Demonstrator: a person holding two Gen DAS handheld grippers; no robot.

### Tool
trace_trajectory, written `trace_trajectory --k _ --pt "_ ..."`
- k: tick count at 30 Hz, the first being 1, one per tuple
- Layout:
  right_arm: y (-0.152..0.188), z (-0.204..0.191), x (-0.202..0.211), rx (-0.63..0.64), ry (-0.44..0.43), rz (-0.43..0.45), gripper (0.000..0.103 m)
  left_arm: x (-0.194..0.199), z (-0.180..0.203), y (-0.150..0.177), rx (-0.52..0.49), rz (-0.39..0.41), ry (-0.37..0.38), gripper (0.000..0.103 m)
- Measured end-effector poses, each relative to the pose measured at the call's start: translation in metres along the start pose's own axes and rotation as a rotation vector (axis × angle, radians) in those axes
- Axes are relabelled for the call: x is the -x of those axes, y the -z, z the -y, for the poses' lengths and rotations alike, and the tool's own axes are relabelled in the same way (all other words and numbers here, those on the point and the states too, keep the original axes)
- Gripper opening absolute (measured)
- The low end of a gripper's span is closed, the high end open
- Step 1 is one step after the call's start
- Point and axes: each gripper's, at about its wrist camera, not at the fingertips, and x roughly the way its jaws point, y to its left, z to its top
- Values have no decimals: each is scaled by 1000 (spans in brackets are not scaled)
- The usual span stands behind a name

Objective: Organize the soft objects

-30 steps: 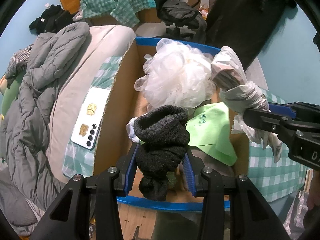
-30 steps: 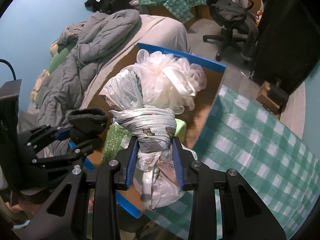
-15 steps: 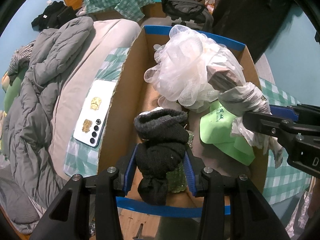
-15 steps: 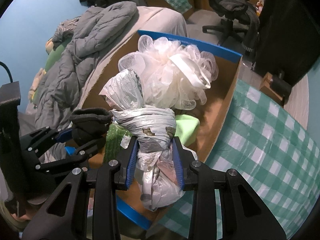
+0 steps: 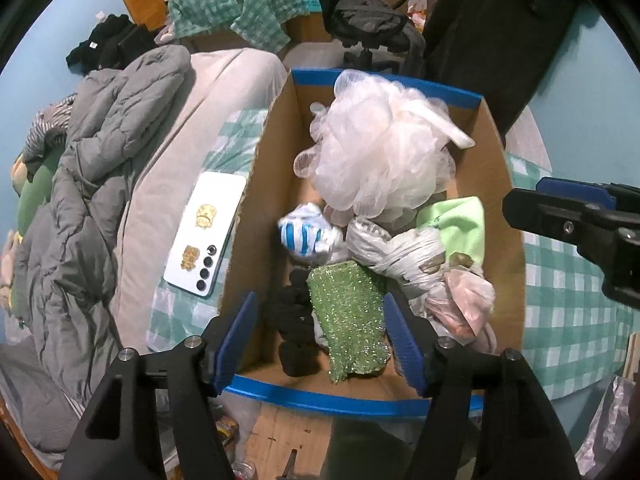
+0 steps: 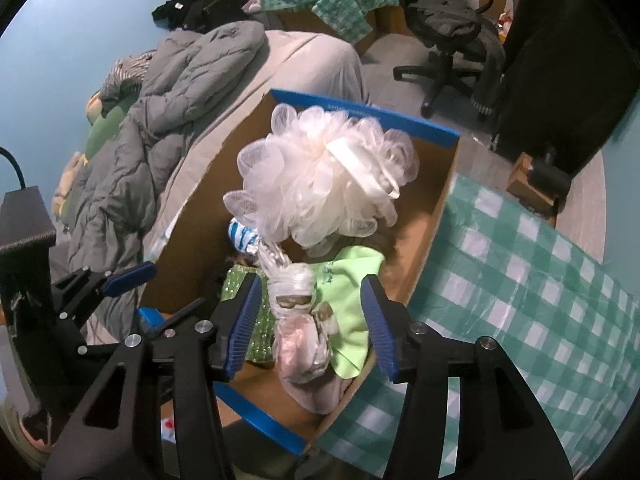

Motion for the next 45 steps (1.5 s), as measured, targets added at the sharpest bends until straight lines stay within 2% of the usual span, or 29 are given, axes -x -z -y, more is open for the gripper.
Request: trace_trajectory --k 3,5,9,14,18,23,30,45 --pt "0 3 12 2 8 23 53 13 1 -2 4 20 9 73" --pt "1 5 23 -1 17 40 59 25 2 -3 5 46 7 77" --pt "2 10 43 -5 31 70 61 45 5 -6 2 84 14 78" --pt "4 10 68 8 59 109 68 69 12 -8 -9 119 22 81" --pt "7 13 85 11 83 127 69 85 17 -9 -24 136 22 88" --pt "15 20 107 8 107 155 71 104 23 -9 -18 170 8 88" --pt "29 32 125 -6 137 204 71 110 31 -4 -23 201 -17 88" --pt "45 49 126 -39 153 203 71 111 41 -3 -8 215 -40 88"
